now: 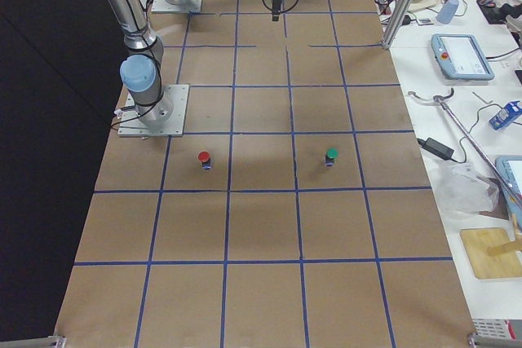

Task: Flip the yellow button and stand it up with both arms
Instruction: 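Carry the button toward the table center with the left gripper while the right arm rises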

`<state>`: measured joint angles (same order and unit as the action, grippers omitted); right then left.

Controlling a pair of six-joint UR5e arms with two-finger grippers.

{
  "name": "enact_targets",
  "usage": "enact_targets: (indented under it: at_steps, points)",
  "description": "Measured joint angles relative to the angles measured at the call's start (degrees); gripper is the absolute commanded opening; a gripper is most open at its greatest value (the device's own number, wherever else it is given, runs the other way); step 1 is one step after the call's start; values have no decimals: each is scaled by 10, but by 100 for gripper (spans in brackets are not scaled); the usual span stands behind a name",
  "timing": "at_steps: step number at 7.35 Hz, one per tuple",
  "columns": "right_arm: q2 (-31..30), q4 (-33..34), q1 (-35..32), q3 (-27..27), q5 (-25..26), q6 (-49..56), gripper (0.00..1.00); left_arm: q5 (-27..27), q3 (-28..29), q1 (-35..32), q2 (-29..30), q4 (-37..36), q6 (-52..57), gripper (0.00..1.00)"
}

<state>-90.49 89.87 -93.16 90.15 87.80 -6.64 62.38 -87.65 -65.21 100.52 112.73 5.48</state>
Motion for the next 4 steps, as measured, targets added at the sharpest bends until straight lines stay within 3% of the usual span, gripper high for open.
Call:
enact_targets:
  at_steps: [2,4]
  points:
    - [0,2,1,0,0,0,100,-165,14,-33,2,99,-19,0]
    - [2,7,5,0,-23,-3,100,-323,-14,-91,5,130,-37,0]
